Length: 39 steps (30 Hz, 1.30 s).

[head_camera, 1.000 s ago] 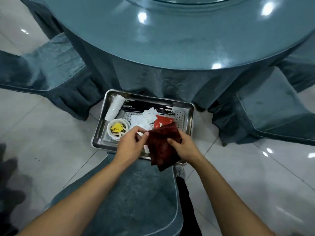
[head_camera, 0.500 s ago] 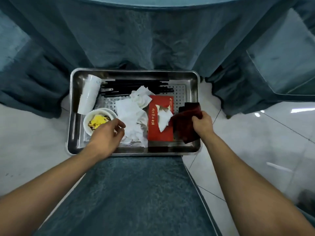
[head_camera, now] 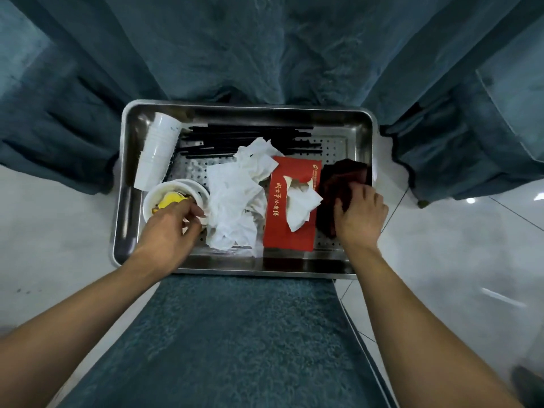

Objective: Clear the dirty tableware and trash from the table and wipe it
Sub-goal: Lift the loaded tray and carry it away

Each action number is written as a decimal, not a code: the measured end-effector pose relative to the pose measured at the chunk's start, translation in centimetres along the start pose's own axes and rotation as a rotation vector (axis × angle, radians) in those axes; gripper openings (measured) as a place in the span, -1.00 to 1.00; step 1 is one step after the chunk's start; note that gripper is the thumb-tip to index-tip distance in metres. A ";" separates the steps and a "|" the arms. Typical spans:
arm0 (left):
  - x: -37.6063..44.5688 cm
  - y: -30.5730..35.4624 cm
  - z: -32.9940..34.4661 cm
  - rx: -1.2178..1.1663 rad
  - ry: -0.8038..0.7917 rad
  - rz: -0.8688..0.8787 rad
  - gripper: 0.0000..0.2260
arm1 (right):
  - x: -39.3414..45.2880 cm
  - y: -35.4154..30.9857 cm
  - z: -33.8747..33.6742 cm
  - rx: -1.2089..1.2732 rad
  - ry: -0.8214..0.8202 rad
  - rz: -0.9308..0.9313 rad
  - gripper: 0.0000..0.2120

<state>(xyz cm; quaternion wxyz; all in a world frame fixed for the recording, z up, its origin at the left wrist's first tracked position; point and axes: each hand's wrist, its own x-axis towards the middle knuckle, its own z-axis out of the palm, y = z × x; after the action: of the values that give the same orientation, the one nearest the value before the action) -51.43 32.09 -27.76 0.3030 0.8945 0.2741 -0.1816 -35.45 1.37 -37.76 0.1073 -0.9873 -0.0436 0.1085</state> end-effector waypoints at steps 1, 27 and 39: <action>0.1 -0.3 0.0 0.006 0.003 -0.002 -0.87 | -0.2 0.5 0.4 -0.035 -0.043 -0.070 -0.57; 11.3 -12.3 -1.4 -0.083 0.242 -0.362 -0.36 | 2.1 1.3 0.0 0.438 -0.090 0.330 -0.37; 10.2 -11.7 -3.6 -0.182 0.291 -0.360 -0.27 | 0.7 1.0 -1.8 0.493 0.147 0.281 -0.40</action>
<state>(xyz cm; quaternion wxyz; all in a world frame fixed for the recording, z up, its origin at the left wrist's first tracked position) -49.90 46.05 -35.22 0.3024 0.8170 0.4850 -0.0766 -34.32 0.13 -36.42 0.3306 -0.9331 0.1291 0.0575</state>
